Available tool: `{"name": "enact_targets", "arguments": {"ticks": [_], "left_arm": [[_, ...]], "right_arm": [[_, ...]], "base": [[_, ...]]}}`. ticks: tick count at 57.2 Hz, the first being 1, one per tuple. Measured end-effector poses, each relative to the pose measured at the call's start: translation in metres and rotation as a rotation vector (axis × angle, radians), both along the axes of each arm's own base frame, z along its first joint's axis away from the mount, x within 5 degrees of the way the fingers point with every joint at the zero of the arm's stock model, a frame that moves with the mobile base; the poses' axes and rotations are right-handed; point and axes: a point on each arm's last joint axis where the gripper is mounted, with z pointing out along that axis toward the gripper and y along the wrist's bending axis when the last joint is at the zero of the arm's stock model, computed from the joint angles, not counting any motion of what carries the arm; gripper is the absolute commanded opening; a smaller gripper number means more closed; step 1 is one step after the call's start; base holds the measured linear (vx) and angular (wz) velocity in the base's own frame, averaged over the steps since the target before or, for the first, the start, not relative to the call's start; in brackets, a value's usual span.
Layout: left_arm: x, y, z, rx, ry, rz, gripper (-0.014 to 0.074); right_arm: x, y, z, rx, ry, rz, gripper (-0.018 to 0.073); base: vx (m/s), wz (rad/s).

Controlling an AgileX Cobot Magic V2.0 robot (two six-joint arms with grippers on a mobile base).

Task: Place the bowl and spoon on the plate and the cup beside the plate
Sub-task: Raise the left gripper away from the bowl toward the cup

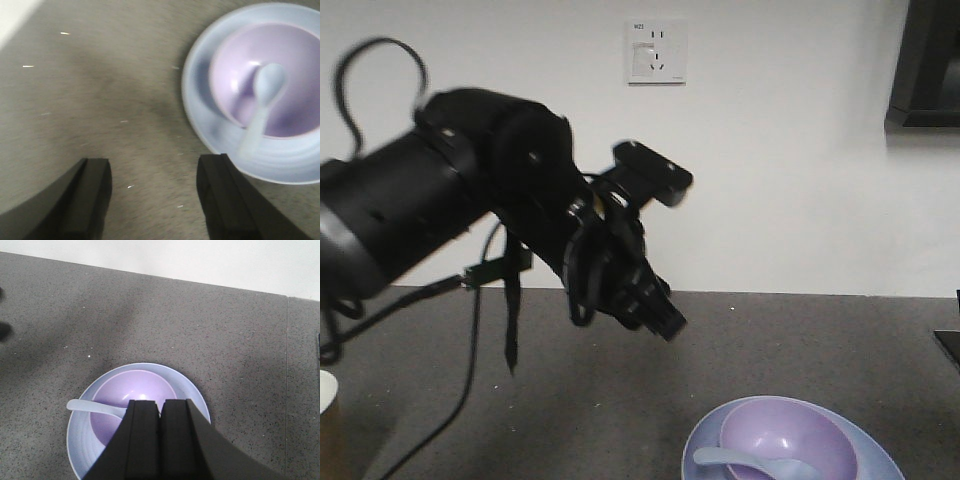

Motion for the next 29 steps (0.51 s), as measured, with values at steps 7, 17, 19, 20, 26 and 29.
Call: {"name": "enact_targets", "arguments": {"ticks": [7,17,19,20,26,29], "left_arm": [[-0.004,0.042,0.019,-0.01,-0.033,0.104,0.0507],[-0.002,0.111,0.002,0.097,0.014,0.283,0.0507],[-0.003,0.123,-0.003,0.123,0.025,0.314,0.0507],[-0.002,0.129,-0.007,0.136,0.037,0.33,0.0507],[-0.004,0.155,-0.022,0.184,0.078,0.398,0.0507],[-0.005,0.163,-0.027,0.194,0.099,0.42,0.0507]], "right_arm": [[0.0,0.0,0.0,0.0,0.0,0.0,-0.0009],[0.0,0.0,0.0,0.0,0.0,0.0,-0.0008],[0.0,0.0,0.0,0.0,0.0,0.0,-0.0008],[0.0,0.0,0.0,0.0,0.0,0.0,-0.0008],[0.0,0.0,0.0,0.001,-0.001,0.0,-0.0008],[0.0,0.0,0.0,0.001,-0.001,0.0,-0.0008]], "base": [[0.0,0.0],[0.0,0.0],[0.0,0.0],[0.0,0.0],[0.0,0.0],[0.0,0.0]]}}
